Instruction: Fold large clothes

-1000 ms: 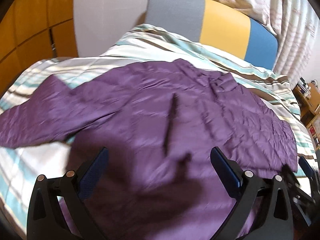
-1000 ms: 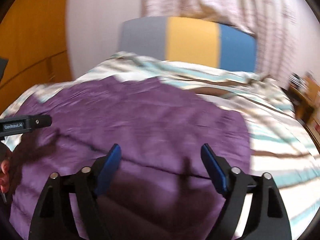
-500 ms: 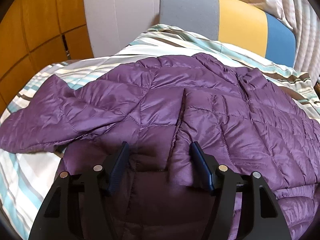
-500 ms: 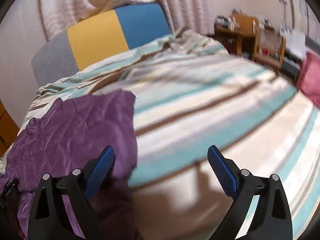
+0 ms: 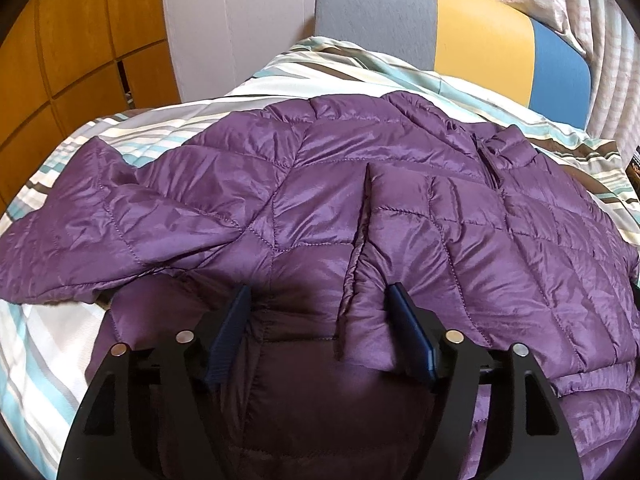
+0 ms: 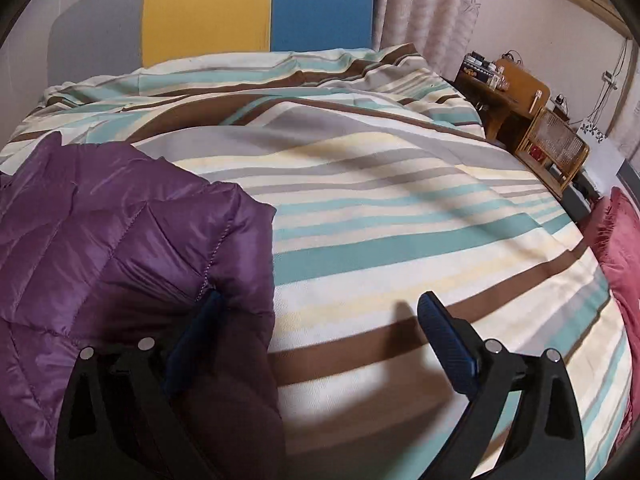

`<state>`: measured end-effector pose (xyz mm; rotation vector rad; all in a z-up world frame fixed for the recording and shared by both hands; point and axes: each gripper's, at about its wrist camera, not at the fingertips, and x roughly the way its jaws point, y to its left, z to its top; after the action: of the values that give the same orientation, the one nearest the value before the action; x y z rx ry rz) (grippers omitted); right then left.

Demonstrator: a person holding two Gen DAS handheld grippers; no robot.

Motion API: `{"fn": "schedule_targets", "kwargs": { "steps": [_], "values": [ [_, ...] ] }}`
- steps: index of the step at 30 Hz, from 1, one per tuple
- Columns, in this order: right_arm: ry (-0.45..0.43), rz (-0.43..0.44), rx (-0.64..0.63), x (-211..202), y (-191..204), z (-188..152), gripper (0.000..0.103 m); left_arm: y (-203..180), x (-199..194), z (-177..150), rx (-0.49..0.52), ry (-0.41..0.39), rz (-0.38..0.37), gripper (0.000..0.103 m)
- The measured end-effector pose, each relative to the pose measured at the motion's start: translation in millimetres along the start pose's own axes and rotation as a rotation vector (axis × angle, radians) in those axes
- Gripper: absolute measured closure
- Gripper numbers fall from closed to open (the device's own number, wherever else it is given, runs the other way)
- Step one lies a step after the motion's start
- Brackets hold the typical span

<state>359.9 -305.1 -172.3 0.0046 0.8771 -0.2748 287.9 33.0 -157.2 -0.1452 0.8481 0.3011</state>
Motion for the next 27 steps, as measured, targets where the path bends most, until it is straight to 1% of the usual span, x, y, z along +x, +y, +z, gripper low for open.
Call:
{"fn": "schedule_targets", "kwargs": {
  "steps": [3,5,7,9,10,12,13,14,15,16,17,18,19,21,24,27],
  "values": [
    [-0.015,-0.023,-0.022,0,2,-2,0.004,-1,1,0,0.002,0.001,0.003,0.030],
    [-0.009,-0.004,-0.009,0,-3,-2,0.004,0,2,0,-0.002,0.001,-0.001,0.030],
    [-0.018,0.012,0.017,-12,-11,-1,0.004,1,1,0,-0.006,0.002,-0.006,0.030],
    [-0.078,0.005,0.059,-38,-20,-4,0.004,1,1,0,-0.007,0.001,-0.008,0.030],
    [-0.129,0.032,0.096,-59,-26,-8,0.004,1,2,0,-0.007,0.001,-0.007,0.030],
    [-0.191,0.108,0.127,-92,-28,-16,0.005,1,2,0,-0.006,0.001,-0.006,0.030],
    [-0.195,0.138,0.120,-99,-25,-19,0.012,1,2,0,-0.007,0.001,-0.007,0.029],
    [-0.192,0.177,0.108,-105,-21,-22,0.028,1,2,0,-0.008,0.001,-0.008,0.029],
    [-0.179,0.245,0.093,-107,-15,-28,0.037,1,2,0,-0.010,0.001,-0.010,0.028],
    [-0.157,0.282,0.078,-105,-10,-29,0.049,2,2,0,-0.012,0.001,-0.012,0.027],
    [-0.124,0.308,0.055,-100,-3,-31,0.056,2,2,0,-0.013,0.001,-0.013,0.027],
    [-0.085,0.330,0.031,-90,5,-34,0.060,2,2,0,-0.014,0.002,-0.015,0.026],
    [-0.059,0.327,0.015,-82,9,-36,0.064,2,2,0,-0.015,0.002,-0.017,0.026],
    [0.000,0.308,-0.020,-64,19,-42,0.063,3,2,-1,-0.016,0.003,-0.023,0.023],
    [-0.014,0.274,-0.069,-61,29,-45,0.061,0,4,0,-0.004,0.009,-0.012,0.020],
    [-0.034,0.241,-0.093,-62,35,-50,0.060,-1,5,1,-0.002,0.014,-0.010,0.014]
  ]
}}
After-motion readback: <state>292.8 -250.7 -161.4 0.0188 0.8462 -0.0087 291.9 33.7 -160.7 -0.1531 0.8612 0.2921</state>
